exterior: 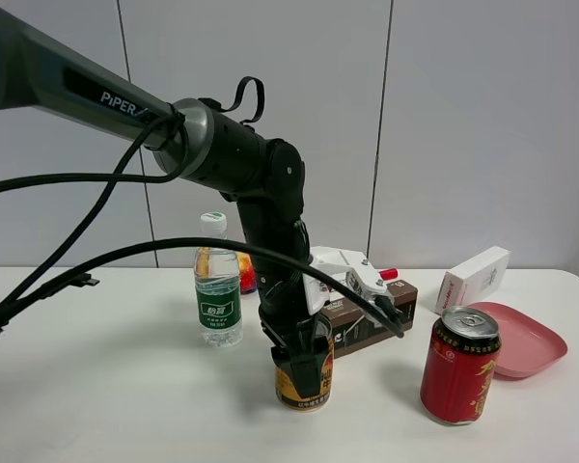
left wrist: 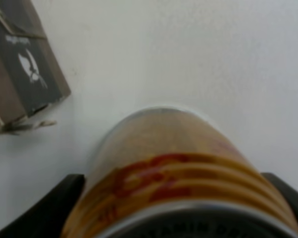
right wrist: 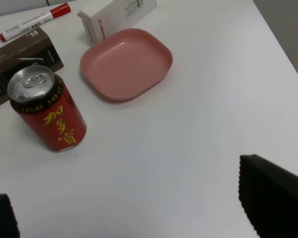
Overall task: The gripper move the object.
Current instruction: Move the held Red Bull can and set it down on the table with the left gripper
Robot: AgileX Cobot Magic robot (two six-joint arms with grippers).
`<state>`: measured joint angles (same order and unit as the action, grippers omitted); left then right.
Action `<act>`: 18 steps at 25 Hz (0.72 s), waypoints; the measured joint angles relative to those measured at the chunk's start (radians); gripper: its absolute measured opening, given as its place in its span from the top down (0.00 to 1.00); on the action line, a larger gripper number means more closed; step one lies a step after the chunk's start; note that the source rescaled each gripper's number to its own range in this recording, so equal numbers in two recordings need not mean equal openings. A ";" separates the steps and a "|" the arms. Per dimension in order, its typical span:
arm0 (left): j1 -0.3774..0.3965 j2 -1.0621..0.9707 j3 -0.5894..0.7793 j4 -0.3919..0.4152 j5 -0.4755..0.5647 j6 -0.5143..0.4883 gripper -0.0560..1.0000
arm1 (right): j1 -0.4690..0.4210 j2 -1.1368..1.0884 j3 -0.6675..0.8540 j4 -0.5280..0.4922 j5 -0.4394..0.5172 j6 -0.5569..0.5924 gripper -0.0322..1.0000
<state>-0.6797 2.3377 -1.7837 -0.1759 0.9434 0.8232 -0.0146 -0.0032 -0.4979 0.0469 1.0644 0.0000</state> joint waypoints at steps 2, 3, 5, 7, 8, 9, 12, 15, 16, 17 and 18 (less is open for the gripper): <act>0.000 -0.001 0.000 -0.018 0.016 0.000 0.95 | 0.000 0.000 0.000 0.000 0.000 0.000 0.00; 0.000 -0.003 0.000 -0.026 0.030 0.000 0.95 | 0.000 0.000 0.000 0.000 0.000 0.000 0.00; 0.000 -0.013 0.000 -0.030 0.055 -0.009 0.95 | 0.000 0.000 0.000 0.000 0.000 0.000 0.00; 0.000 -0.035 -0.016 -0.030 0.092 -0.038 0.95 | 0.000 0.000 0.000 0.000 0.000 0.000 0.00; 0.000 -0.053 -0.035 -0.027 0.109 -0.057 0.95 | 0.000 0.000 0.000 0.000 0.000 0.000 0.00; 0.000 -0.070 -0.061 -0.025 0.130 -0.074 0.95 | 0.000 0.000 0.000 0.000 0.000 0.000 0.00; 0.000 -0.134 -0.161 0.001 0.198 -0.147 0.95 | 0.000 0.000 0.000 0.000 0.000 0.000 0.00; 0.000 -0.199 -0.284 0.072 0.260 -0.230 0.95 | 0.000 0.000 0.000 0.000 0.000 0.000 0.00; 0.000 -0.214 -0.331 0.105 0.269 -0.249 0.95 | 0.000 0.000 0.000 0.000 0.000 0.000 0.00; 0.000 -0.231 -0.380 0.134 0.272 -0.269 0.95 | 0.000 0.000 0.000 0.000 0.000 0.000 0.00; 0.000 -0.244 -0.422 0.169 0.272 -0.288 0.95 | 0.000 0.000 0.000 0.000 0.000 0.000 0.00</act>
<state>-0.6797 2.0932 -2.2054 -0.0070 1.2153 0.5357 -0.0146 -0.0032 -0.4979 0.0469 1.0644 0.0000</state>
